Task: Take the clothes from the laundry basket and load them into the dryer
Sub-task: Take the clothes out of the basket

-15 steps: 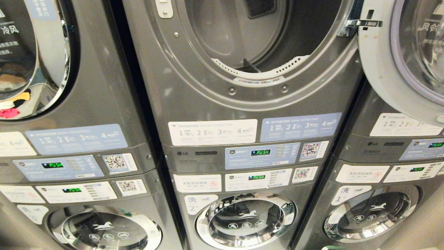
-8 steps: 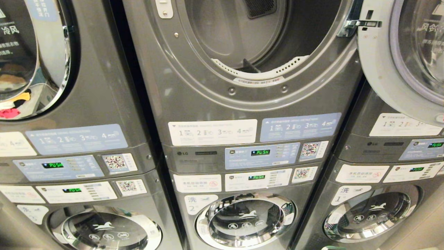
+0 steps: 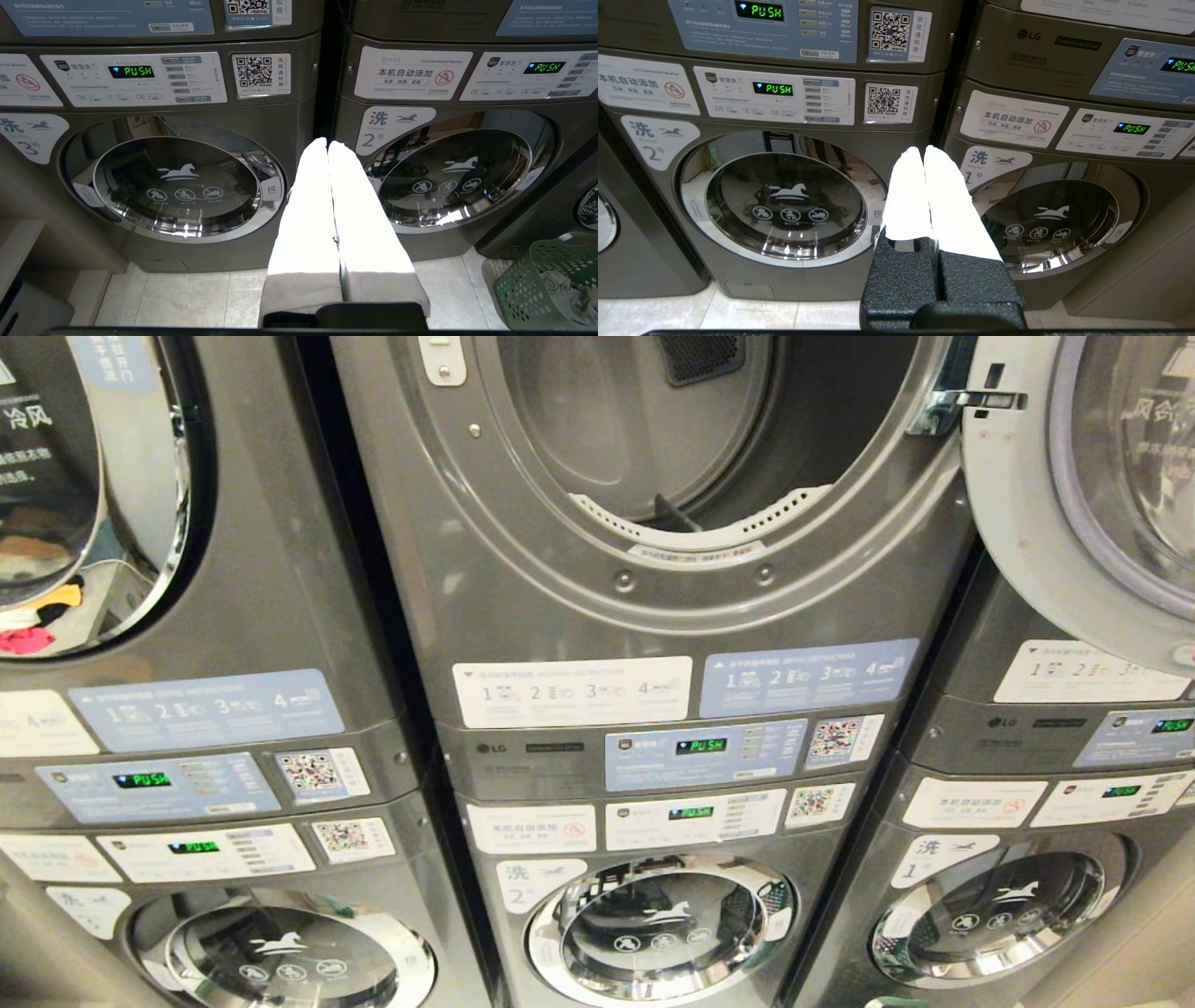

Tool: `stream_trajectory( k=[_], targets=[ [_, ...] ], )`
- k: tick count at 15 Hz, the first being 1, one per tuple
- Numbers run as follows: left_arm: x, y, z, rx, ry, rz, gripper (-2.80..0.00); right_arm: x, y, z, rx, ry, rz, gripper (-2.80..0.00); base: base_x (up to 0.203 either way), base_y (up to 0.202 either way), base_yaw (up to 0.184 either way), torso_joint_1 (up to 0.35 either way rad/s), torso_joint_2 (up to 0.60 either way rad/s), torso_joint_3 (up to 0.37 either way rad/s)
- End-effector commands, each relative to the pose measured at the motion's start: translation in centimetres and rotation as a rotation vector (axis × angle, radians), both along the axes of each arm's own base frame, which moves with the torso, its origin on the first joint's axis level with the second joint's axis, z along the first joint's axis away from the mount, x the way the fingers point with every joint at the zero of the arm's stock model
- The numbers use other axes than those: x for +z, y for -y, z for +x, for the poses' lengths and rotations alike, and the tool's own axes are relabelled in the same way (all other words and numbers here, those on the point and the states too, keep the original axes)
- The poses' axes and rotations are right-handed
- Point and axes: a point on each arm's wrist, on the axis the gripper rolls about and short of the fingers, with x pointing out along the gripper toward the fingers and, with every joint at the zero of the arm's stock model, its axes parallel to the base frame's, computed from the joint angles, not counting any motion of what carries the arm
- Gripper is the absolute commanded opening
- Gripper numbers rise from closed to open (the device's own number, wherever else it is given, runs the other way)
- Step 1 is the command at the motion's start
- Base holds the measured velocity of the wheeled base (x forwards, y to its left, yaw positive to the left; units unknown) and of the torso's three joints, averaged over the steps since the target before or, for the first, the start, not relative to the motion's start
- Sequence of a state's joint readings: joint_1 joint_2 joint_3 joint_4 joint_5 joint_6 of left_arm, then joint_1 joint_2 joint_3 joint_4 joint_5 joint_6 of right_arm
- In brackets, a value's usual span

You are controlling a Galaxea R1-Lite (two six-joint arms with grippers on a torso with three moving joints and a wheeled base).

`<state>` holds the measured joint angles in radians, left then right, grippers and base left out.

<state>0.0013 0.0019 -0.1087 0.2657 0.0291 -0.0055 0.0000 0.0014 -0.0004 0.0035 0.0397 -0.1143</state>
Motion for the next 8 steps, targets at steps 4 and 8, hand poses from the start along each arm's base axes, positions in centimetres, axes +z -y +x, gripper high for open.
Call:
stream_trajectory(
  k=[4, 8],
  targets=[
    [-0.01, 0.00, -0.01, 0.000, -0.001, -0.001, -2.80, -0.06, 0.00, -0.01, -0.001, -0.003, -0.006, -2.80, 0.000, 0.000, 0.000, 0.000, 0.00, 0.000],
    [-0.01, 0.00, -0.01, 0.000, -0.001, -0.001, -2.80, -0.08, 0.01, 0.00, -0.004, -0.003, -0.007, -2.80, 0.000, 0.000, 0.000, 0.000, 0.00, 0.000]
  ],
)
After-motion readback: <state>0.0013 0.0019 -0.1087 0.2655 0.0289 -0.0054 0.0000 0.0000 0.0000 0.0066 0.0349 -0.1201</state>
